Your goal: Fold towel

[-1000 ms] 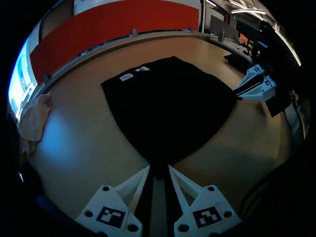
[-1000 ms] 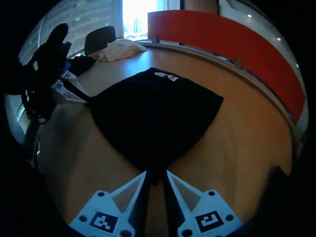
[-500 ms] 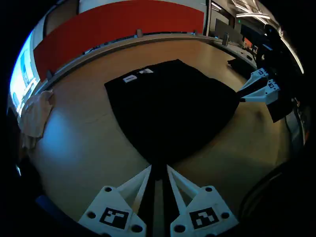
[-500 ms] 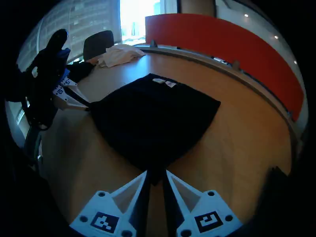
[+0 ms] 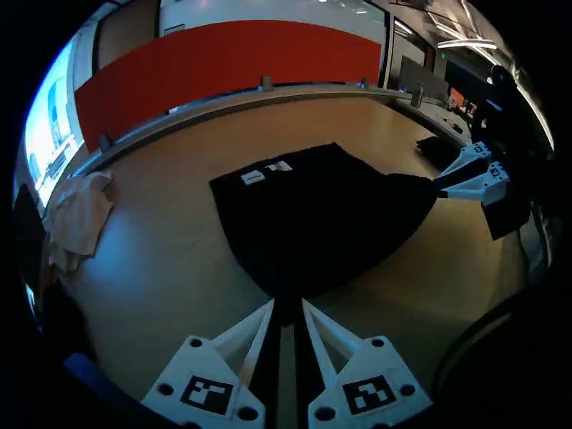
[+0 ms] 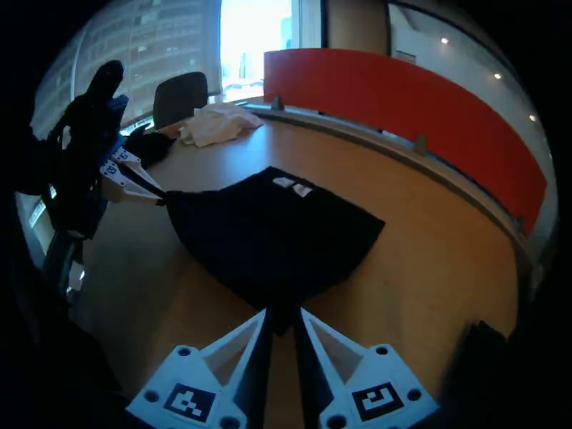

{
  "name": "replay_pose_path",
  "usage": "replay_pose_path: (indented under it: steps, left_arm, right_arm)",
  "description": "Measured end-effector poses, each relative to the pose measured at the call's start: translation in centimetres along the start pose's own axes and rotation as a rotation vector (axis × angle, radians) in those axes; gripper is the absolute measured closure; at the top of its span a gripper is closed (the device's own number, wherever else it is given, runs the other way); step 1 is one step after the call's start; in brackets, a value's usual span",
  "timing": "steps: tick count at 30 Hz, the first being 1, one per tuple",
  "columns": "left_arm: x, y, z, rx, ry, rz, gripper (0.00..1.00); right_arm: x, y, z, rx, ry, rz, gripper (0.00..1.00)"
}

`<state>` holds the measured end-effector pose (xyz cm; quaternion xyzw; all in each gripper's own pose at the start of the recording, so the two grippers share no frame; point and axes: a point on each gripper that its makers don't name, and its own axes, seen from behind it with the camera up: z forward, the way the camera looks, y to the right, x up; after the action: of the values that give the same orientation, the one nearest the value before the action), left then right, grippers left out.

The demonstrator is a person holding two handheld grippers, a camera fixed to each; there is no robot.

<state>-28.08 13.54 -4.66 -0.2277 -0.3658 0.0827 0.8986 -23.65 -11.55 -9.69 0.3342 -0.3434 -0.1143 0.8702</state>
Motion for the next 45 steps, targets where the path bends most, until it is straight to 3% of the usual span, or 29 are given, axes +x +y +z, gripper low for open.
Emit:
replay_pose_path:
  steps: [11, 25, 36, 45]
  left_arm:
    - [1.9, 0.7, -3.6, 0.005, 0.019, -0.027, 0.89]
    - [2.4, 2.3, -7.4, -0.013, 0.011, -0.055, 0.89]
    - [2.2, 2.7, -7.7, -0.011, 0.001, -0.067, 0.89]
    - [2.8, 2.0, -6.2, 0.000, -0.005, -0.078, 0.89]
  right_arm:
    - [3.1, -0.4, -3.4, 0.003, 0.049, -0.001, 0.81]
    - [3.8, -1.7, -6.6, 0.023, 0.045, 0.001, 0.81]
    - [3.7, -1.9, -6.9, 0.027, 0.035, -0.002, 0.81]
    - [4.0, -0.7, -5.8, 0.017, 0.025, -0.018, 0.81]
